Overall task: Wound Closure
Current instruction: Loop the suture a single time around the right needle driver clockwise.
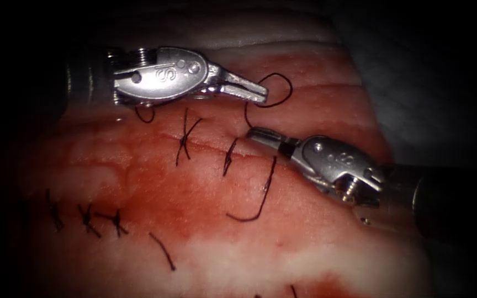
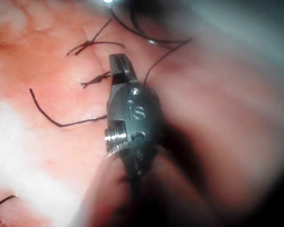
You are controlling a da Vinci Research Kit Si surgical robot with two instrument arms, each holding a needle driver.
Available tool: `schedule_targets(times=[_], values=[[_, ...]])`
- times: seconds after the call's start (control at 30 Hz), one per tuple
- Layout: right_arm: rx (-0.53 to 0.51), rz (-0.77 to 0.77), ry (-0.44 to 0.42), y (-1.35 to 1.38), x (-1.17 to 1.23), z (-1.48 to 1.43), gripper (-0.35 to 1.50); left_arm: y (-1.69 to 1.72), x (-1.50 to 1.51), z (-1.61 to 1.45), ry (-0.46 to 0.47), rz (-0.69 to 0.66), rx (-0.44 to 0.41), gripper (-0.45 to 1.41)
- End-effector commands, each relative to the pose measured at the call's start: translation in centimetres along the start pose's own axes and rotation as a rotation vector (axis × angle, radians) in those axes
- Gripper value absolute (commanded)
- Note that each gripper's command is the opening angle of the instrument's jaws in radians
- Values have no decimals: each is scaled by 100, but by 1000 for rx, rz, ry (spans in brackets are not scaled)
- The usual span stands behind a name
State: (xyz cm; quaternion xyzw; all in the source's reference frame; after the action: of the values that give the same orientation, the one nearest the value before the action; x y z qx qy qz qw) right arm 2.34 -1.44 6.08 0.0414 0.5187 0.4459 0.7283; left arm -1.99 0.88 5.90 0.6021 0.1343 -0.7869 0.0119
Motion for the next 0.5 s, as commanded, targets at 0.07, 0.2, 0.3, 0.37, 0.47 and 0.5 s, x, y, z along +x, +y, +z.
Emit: schedule_targets(times=[0.07, 0.2, 0.3, 0.37, 0.47, 0.5], values=[[14, 70, 35, 7, 1, 23, -35, 5, 0, 4, 5, 7, 9, -45], [57, 146, 92, 16, 4, 33, -35, 26, -4, 4, -1, 23, 9, -45], [136, 223, 139, 24, 8, 35, -35, 38, -10, 4, -7, 34, 6, -45], [189, 263, 176, 30, 12, 34, -35, 46, -16, 4, -11, 48, 4, -45], [268, 313, 208, 36, 19, 31, -35, 54, -25, 3, -14, 41, 1, -45], [307, 334, 220, 37, 21, 29, -35, 54, -27, 3, -14, 37, 0, -45]])
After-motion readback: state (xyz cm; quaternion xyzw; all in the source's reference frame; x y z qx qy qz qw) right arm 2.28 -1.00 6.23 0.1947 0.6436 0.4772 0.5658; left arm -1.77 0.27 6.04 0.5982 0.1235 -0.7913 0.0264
